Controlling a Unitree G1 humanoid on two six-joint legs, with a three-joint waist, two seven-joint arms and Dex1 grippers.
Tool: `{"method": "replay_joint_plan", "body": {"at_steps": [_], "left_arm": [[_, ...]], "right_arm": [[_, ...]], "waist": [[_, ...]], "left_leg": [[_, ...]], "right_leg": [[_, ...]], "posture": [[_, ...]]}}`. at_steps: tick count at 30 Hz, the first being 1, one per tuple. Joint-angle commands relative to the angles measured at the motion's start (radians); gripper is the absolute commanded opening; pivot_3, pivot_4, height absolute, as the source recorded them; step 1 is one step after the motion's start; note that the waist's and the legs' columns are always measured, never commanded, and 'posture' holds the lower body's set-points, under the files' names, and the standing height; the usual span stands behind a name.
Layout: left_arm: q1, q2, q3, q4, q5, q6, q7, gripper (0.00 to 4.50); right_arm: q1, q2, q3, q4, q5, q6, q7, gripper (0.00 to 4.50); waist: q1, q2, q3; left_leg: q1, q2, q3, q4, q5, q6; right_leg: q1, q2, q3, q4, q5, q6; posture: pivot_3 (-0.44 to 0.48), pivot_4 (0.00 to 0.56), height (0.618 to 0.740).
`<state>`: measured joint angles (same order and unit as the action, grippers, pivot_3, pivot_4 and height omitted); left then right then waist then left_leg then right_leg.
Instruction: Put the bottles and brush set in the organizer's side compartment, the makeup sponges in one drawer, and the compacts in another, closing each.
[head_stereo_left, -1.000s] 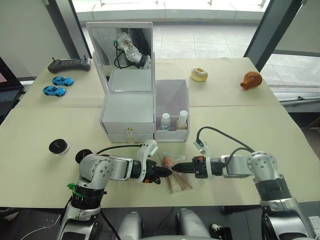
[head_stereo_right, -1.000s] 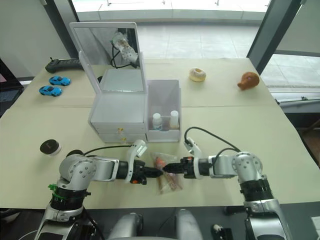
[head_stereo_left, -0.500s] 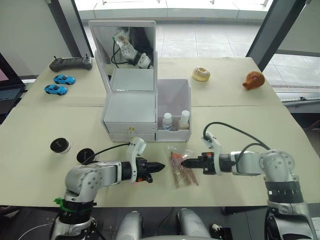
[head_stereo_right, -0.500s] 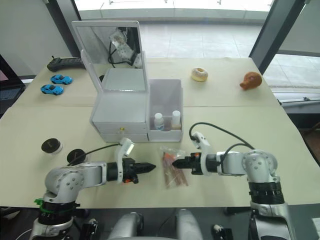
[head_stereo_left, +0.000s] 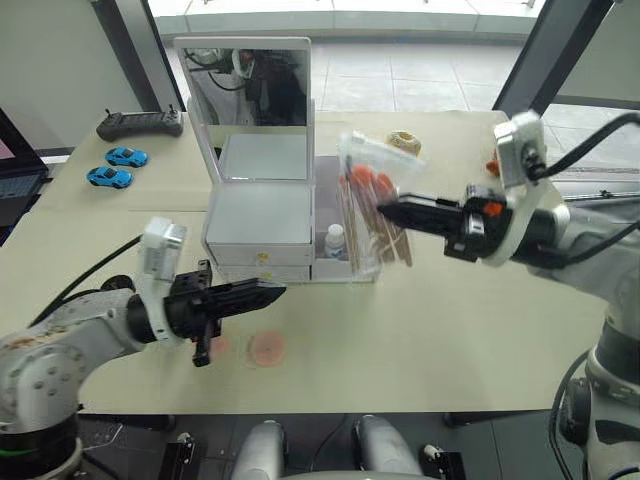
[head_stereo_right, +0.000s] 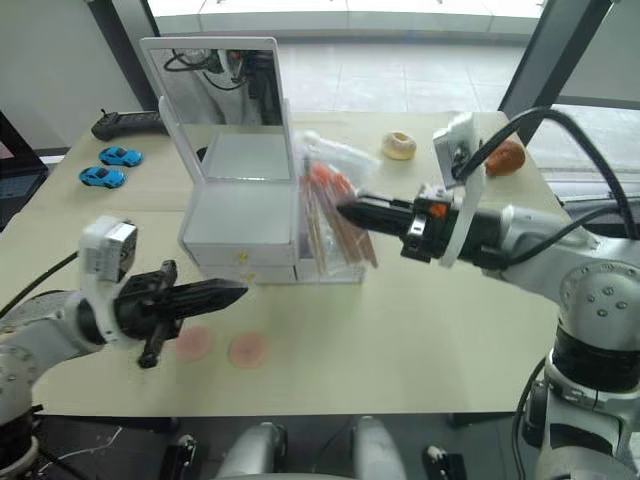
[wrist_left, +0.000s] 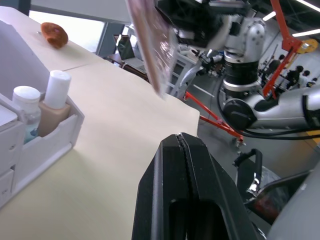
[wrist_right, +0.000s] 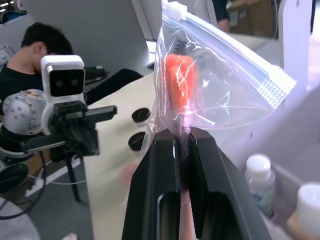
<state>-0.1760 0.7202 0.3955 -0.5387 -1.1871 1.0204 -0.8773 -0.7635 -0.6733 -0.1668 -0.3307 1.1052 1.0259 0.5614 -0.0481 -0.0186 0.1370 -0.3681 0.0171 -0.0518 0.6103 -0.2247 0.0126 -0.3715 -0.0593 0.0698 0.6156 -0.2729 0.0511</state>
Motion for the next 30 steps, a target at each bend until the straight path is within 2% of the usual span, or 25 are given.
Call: {"method": "replay_joint_plan", "body": {"at_steps": [1, 3, 5, 7, 10, 13, 16, 18, 23, 30], "left_arm": [[-0.089, -0.012, -0.014, 0.066, 0.074, -0.079, 0.1, 0.0], [-0.126, -0.016, -0.01, 0.063, 0.072, -0.111, 0.106, 0.0], [-0.161, -0.006, -0.002, 0.056, 0.048, -0.11, 0.138, 0.0], [-0.181, 0.009, 0.007, 0.035, 0.049, -0.119, 0.171, 0.0], [-0.179, 0.015, 0.004, -0.022, 0.059, -0.129, 0.242, 0.0], [-0.138, -0.054, -0.019, -0.109, 0.087, -0.156, 0.405, 0.0], [-0.113, -0.112, -0.057, -0.212, 0.043, -0.151, 0.554, 0.0], [-0.125, -0.148, -0.121, -0.264, 0.028, -0.125, 0.681, 0.0], [-0.163, -0.212, -0.19, -0.277, -0.042, -0.12, 0.921, 0.0], [-0.166, -0.143, -0.194, -0.264, -0.129, -0.125, 0.985, 0.0]], "right_arm": [[-0.164, 0.031, 0.181, 0.26, -0.333, -0.307, 0.167, 0.01], [-0.245, 0.059, 0.267, 0.455, -0.484, -0.483, 0.283, 0.01], [-0.33, 0.114, 0.273, 0.656, -0.545, -0.576, 0.338, 0.01], [-0.397, 0.157, 0.272, 0.834, -0.609, -0.675, 0.379, 0.01], [-0.455, 0.196, 0.275, 1.019, -0.693, -0.81, 0.438, 0.01], [-0.484, 0.219, 0.26, 1.145, -0.744, -0.902, 0.476, 0.01], [-0.496, 0.239, 0.23, 1.223, -0.761, -0.958, 0.495, 0.01], [-0.488, 0.261, 0.213, 1.268, -0.771, -0.987, 0.498, 0.01], [-0.459, 0.297, 0.176, 1.319, -0.792, -1.04, 0.532, 0.01], [-0.406, 0.341, 0.12, 1.33, -0.787, -1.043, 0.576, 0.01]], "waist": [[0.001, 0.0, 0.0], [0.002, -0.003, 0.0], [0.002, -0.004, 0.0], [0.004, -0.004, 0.0], [0.005, -0.004, 0.0], [0.005, -0.003, 0.0], [0.003, -0.003, 0.0], [0.003, -0.003, 0.0], [0.0, -0.003, 0.0], [0.001, -0.003, 0.0]], "left_leg": [[0.0, 0.0, 0.0, -0.001, 0.0, 0.0], [0.0, 0.001, -0.001, -0.001, 0.0, 0.0], [-0.001, 0.001, -0.001, -0.002, 0.0, 0.0], [-0.002, 0.0, -0.001, -0.002, 0.0, -0.001], [-0.004, 0.0, -0.002, -0.003, 0.001, -0.002], [-0.003, 0.0, -0.002, -0.004, 0.0, -0.009], [0.0, 0.001, -0.002, -0.003, 0.0, -0.011], [-0.001, 0.0, -0.003, -0.003, 0.001, -0.012], [0.0, 0.0, -0.003, -0.003, 0.001, -0.013], [0.0, 0.0, -0.003, -0.003, 0.002, -0.015]], "right_leg": [[-0.001, 0.001, 0.0, -0.001, 0.001, -0.001], [-0.001, 0.003, 0.0, -0.001, 0.002, -0.002], [-0.001, 0.003, 0.0, -0.002, 0.006, -0.01], [-0.003, 0.001, 0.0, -0.002, 0.007, -0.011], [-0.005, 0.0, 0.0, -0.002, 0.008, -0.012], [-0.004, -0.001, 0.0, -0.002, 0.009, -0.013], [-0.001, -0.001, 0.0, -0.002, 0.009, -0.012], [-0.001, -0.001, 0.0, -0.001, 0.01, -0.012], [-0.001, 0.0, 0.0, 0.0, 0.01, -0.012], [-0.001, 0.0, 0.0, 0.0, 0.01, -0.012]], "posture": [[0.0, 0.15, 0.74], [0.0, 0.15, 0.74], [0.0, 0.15, 0.74], [0.0, 0.15, 0.74], [0.0, 0.15, 0.74], [0.0, 0.15, 0.74], [0.0, 0.15, 0.74], [0.0, 0.15, 0.74], [0.0, 0.15, 0.74], [0.0, 0.15, 0.74]]}}
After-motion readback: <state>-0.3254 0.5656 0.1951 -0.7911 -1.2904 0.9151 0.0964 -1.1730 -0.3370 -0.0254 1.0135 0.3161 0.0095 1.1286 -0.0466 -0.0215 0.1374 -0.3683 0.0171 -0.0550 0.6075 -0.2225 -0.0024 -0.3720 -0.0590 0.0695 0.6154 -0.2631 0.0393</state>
